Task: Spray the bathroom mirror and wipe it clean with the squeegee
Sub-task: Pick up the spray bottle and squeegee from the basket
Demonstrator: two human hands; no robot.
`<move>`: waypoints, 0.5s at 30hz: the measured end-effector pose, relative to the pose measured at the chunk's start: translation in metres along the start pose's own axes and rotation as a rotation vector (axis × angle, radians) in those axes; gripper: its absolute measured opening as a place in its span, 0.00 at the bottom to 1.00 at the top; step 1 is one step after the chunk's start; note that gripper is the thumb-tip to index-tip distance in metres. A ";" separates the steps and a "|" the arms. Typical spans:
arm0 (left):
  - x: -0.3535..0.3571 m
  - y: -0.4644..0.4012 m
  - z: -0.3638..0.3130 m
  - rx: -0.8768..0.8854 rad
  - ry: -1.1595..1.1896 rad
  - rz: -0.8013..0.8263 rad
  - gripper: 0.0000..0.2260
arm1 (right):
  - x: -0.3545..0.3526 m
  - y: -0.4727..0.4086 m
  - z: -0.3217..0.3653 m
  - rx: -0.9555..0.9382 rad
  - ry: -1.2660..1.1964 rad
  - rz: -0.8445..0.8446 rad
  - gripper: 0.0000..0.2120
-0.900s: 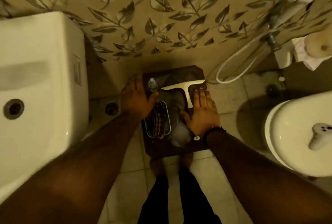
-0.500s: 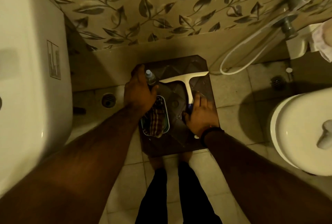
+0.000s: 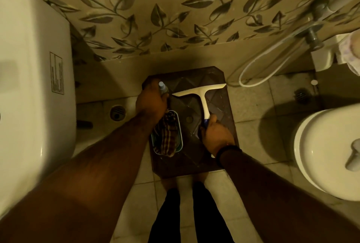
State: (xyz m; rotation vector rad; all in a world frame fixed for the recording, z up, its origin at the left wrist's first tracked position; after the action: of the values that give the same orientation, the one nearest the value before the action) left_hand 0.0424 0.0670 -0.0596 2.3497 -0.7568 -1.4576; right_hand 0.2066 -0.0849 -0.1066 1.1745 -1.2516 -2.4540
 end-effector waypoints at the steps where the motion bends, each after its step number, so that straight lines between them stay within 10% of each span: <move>1: -0.002 0.000 0.000 0.007 0.006 -0.004 0.20 | 0.000 0.001 0.000 -0.002 -0.011 0.002 0.20; 15: -0.095 0.046 -0.040 0.066 0.134 -0.144 0.22 | -0.071 0.054 0.043 -0.064 -0.085 -0.046 0.16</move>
State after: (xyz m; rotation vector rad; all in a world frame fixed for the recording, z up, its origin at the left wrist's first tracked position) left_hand 0.0306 0.0808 0.0521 2.5698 -0.6212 -1.3308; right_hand 0.2137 -0.0611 -0.0103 1.1061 -1.1707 -2.5820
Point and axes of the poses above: each hand's wrist, its own y-axis away from the middle knuckle, its own x-axis out of the palm, z = x × y, the point moved 4 cm from there along -y, towards the middle knuckle, and after that the axes turned 11 degrees about z, right-handed, at the moved point
